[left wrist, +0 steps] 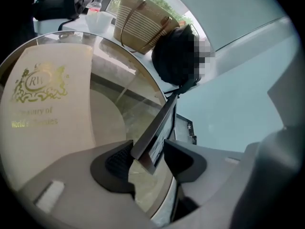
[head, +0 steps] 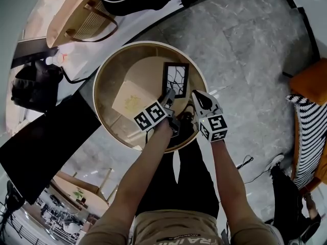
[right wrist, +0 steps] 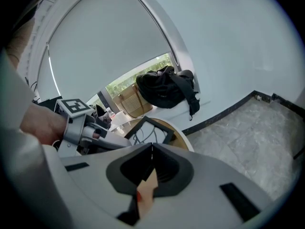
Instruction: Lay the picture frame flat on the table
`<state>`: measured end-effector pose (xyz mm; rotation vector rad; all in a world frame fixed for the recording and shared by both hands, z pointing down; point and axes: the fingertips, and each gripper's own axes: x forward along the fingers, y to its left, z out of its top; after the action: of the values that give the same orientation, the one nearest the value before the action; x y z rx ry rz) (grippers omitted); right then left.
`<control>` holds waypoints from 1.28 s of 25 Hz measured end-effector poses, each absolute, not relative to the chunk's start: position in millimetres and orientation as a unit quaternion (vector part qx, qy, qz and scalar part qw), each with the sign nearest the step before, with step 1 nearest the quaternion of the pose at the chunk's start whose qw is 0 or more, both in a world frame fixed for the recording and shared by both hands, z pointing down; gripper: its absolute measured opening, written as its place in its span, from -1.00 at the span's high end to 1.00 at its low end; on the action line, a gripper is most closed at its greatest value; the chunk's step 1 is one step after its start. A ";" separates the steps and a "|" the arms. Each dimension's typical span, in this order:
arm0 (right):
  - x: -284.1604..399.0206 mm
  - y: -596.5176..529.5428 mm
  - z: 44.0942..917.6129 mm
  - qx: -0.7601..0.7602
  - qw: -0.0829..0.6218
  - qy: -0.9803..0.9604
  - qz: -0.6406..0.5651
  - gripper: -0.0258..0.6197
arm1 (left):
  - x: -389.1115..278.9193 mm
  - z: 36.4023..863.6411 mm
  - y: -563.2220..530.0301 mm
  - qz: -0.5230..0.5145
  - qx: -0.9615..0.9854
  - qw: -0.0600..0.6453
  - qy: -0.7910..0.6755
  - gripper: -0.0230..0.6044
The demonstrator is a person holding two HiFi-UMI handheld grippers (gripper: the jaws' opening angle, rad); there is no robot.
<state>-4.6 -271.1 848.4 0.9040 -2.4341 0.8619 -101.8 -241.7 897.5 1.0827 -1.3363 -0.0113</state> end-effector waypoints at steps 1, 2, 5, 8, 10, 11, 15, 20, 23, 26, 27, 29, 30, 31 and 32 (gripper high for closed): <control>-4.2 -270.0 849.1 0.324 0.201 -0.871 0.311 0.90 | -102.6 897.7 -241.6 0.000 0.475 0.647 -0.597 0.34; -4.1 -268.8 849.4 0.323 0.201 -0.870 0.313 0.90 | -103.8 897.4 -241.5 0.004 0.473 0.640 -0.605 0.33; -4.3 -264.8 849.7 0.314 0.200 -0.873 0.316 0.90 | -110.5 895.0 -240.5 0.039 0.479 0.606 -0.634 0.30; -3.8 -262.2 850.6 0.308 0.198 -0.874 0.318 0.90 | -115.1 895.9 -238.9 0.076 0.486 0.576 -0.653 0.25; -3.3 -261.6 851.0 0.307 0.197 -0.874 0.320 0.90 | -113.3 900.1 -238.7 0.084 0.485 0.577 -0.652 0.24; -3.2 -261.3 851.0 0.307 0.196 -0.874 0.321 0.90 | -113.0 901.3 -239.4 0.088 0.484 0.576 -0.653 0.24; -2.6 -259.6 851.3 0.305 0.195 -0.874 0.323 0.90 | -118.8 903.0 -241.9 0.117 0.474 0.558 -0.671 0.23; 0.6 -254.1 851.0 0.303 0.192 -0.872 0.333 0.90 | -122.1 906.6 -237.3 0.179 0.484 0.526 -0.676 0.19; 1.8 -251.2 851.3 0.301 0.192 -0.872 0.336 0.90 | -123.3 906.4 -239.0 0.204 0.499 0.500 -0.678 0.19; 2.0 -249.9 850.9 0.300 0.192 -0.873 0.334 0.90 | -123.6 903.2 -241.9 0.199 0.508 0.492 -0.679 0.19; 1.9 -250.0 850.1 0.300 0.193 -0.874 0.332 0.90 | -123.9 900.3 -243.5 0.195 0.513 0.487 -0.679 0.19; 2.0 -250.5 847.7 0.300 0.195 -0.875 0.325 0.90 | -123.9 892.0 -247.3 0.189 0.527 0.476 -0.678 0.19; 2.1 -250.7 845.8 0.302 0.196 -0.876 0.322 0.90 | -123.6 887.1 -249.1 0.185 0.536 0.469 -0.676 0.19; 2.1 -250.9 842.9 0.304 0.197 -0.876 0.320 0.90 | -123.2 881.9 -250.6 0.183 0.547 0.463 -0.673 0.19; 1.9 -251.1 838.7 0.306 0.197 -0.876 0.317 0.90 | -122.7 876.6 -251.7 0.182 0.558 0.457 -0.668 0.19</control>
<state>1.9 -251.1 838.7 0.8571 -2.4516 0.8867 -122.7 -251.7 876.6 1.3754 -1.6466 0.4487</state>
